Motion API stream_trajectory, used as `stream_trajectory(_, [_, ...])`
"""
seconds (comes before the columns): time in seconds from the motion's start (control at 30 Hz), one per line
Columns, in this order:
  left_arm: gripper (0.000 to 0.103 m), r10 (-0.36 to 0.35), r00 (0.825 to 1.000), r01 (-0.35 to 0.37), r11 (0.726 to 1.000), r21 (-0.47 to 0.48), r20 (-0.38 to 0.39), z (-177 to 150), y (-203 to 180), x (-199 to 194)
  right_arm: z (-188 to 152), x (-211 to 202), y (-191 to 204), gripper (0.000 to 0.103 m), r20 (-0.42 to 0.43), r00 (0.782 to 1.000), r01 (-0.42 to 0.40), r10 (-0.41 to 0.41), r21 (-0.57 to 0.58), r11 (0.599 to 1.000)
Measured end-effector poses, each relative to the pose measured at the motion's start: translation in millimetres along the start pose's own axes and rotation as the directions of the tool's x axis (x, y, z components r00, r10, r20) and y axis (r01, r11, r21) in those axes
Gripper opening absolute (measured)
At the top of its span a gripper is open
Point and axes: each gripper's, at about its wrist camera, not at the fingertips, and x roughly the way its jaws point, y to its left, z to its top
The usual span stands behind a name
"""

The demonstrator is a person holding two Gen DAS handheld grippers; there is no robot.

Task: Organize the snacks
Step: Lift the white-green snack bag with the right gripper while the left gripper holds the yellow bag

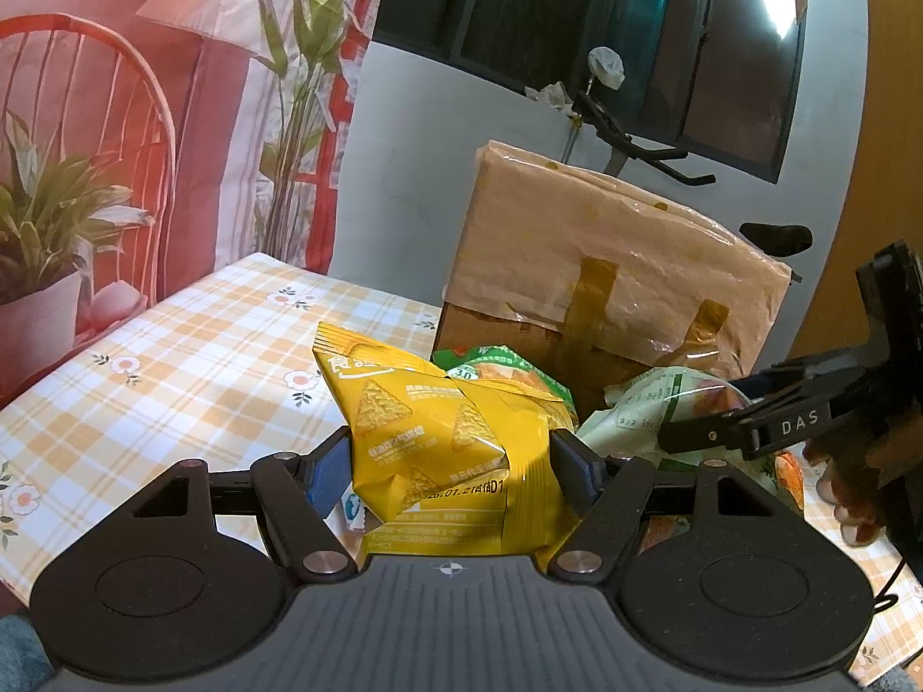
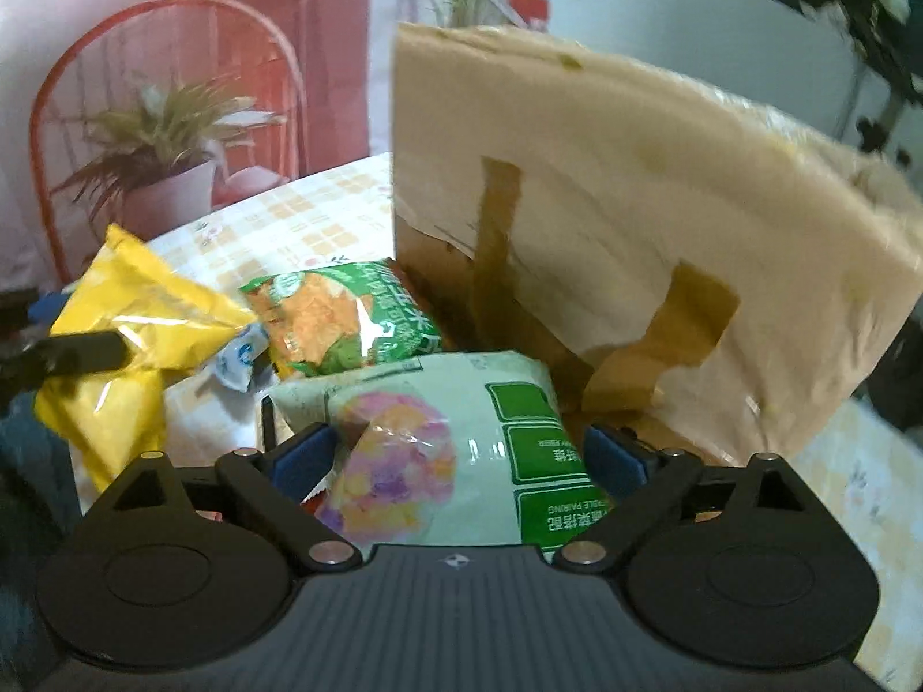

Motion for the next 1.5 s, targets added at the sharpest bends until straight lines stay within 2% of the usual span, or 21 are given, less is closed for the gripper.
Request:
stream_trajectory(0.1, [0.074,-0.002,1.0,0.002,1.0,-0.005,-0.001,-0.1,0.7,0.7,-4.9,5.2,-2.8,0.097,-0.001,1.0,-0.002,0.002,0.043,0.999])
stream_trajectory(0.23, [0.074,-0.008,1.0,0.008,1.0,-0.006,-0.008,0.4,0.2,3.1,-14.5,8.8,8.5,0.097,-0.006,0.999,0.048,-0.048,0.003,0.999])
stream_trajectory(0.4, [0.074,-0.006,1.0,0.006,1.0,0.002,-0.01,0.3,-0.9,3.7,-27.0,-1.8,23.4,0.087,0.072,0.991,0.117,-0.117,-0.008,0.993])
stream_trajectory(0.47, [0.074,-0.005,1.0,0.005,1.0,0.006,-0.011,0.5,-1.8,4.2,-30.8,-7.0,28.1,0.083,0.105,0.984,0.147,-0.146,0.004,0.989])
stream_trajectory(0.67, [0.074,-0.001,1.0,0.001,1.0,0.018,0.004,0.3,-4.2,0.6,-42.2,-24.1,47.3,0.082,0.197,0.958,0.211,-0.21,0.016,0.977])
stream_trajectory(0.8, [0.074,-0.003,1.0,0.002,1.0,0.028,0.006,-0.1,-5.6,-1.0,-51.9,-38.0,60.2,0.081,0.258,0.925,0.273,-0.277,0.052,0.96])
stream_trajectory(0.93, [0.074,-0.003,1.0,0.003,0.999,0.037,0.011,0.0,-7.0,-3.4,-60.1,-45.0,67.6,0.082,0.288,0.909,0.279,-0.301,0.115,0.953])
stream_trajectory(1.27, [0.074,0.014,0.999,-0.016,0.999,0.052,0.038,2.4,-9.7,-11.3,-69.7,-56.3,69.2,0.081,0.315,0.893,0.278,-0.322,0.177,0.944])
stream_trajectory(1.5, [0.074,0.019,0.999,-0.021,0.998,0.052,0.032,3.2,-9.4,-9.3,-70.8,-56.6,73.6,0.082,0.329,0.893,0.26,-0.307,0.181,0.949])
